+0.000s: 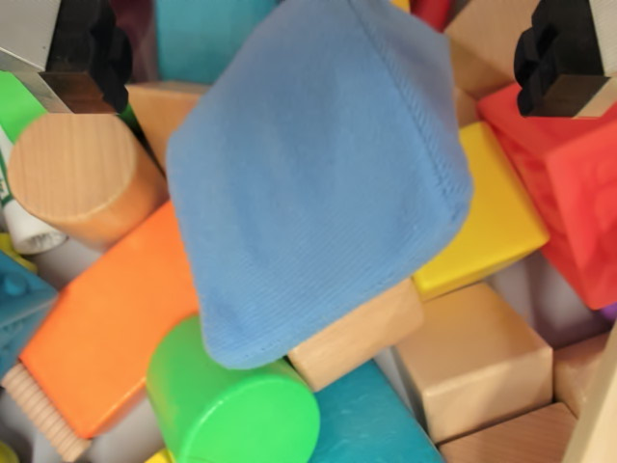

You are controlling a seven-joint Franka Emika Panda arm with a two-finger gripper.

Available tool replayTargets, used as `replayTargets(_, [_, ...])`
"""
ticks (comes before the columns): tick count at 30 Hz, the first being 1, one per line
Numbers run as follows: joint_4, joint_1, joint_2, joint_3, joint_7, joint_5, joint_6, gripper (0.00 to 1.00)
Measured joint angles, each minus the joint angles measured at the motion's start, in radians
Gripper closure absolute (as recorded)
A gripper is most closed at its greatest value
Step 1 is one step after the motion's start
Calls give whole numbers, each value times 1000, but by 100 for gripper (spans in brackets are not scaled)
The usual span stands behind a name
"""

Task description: Pick an object from the bin

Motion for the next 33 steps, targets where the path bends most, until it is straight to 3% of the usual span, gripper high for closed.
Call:
replayTargets(10, [3,-2,51,2,-2,2,50,0])
replayTargets(11, [4,-2,53,2,-2,2,51,100])
replayTargets(33, [5,-3,53,3,-2,2,52,100])
